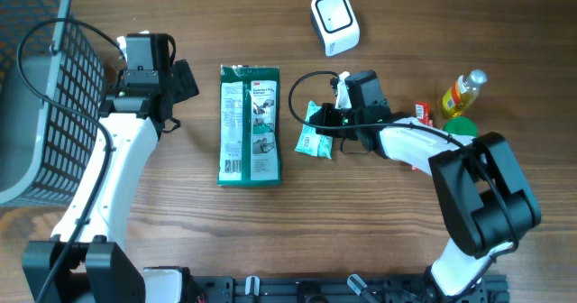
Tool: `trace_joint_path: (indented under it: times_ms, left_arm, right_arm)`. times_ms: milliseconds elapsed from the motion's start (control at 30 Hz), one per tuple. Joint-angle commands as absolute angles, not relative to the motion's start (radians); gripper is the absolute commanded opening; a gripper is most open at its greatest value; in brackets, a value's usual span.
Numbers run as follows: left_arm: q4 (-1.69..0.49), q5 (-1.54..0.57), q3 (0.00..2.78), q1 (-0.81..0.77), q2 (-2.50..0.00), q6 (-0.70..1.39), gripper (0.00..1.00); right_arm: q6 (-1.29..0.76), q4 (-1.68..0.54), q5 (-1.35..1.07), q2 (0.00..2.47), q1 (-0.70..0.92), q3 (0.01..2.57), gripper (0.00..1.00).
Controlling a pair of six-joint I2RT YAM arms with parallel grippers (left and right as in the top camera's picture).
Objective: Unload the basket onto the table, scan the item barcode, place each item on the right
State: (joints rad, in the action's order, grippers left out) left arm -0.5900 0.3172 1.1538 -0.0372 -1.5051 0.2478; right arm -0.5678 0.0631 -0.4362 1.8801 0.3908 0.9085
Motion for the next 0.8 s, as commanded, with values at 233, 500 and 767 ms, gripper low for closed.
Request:
trace_joint_path:
  times_ms: [233, 500, 767]
  left_arm:
    - [-0.587, 0.326, 1.164, -0.032, -1.504, 0.239, 1.0]
    - [-0.587, 0.326, 1.164, -0.032, -1.504, 0.239, 1.0]
    - [-0.587, 0.326, 1.164, -0.032, -1.504, 0.239, 1.0]
  right_arm:
    - [-0.539, 0.01, -0.299, 1.592, 0.388, 0.89, 0.1]
    - [-0.813, -0.344, -0.05, 1.608, 0.39, 0.89, 0.05]
    - [-0.874, -0.422, -0.093, 1.614, 0.426, 0.863, 0.09]
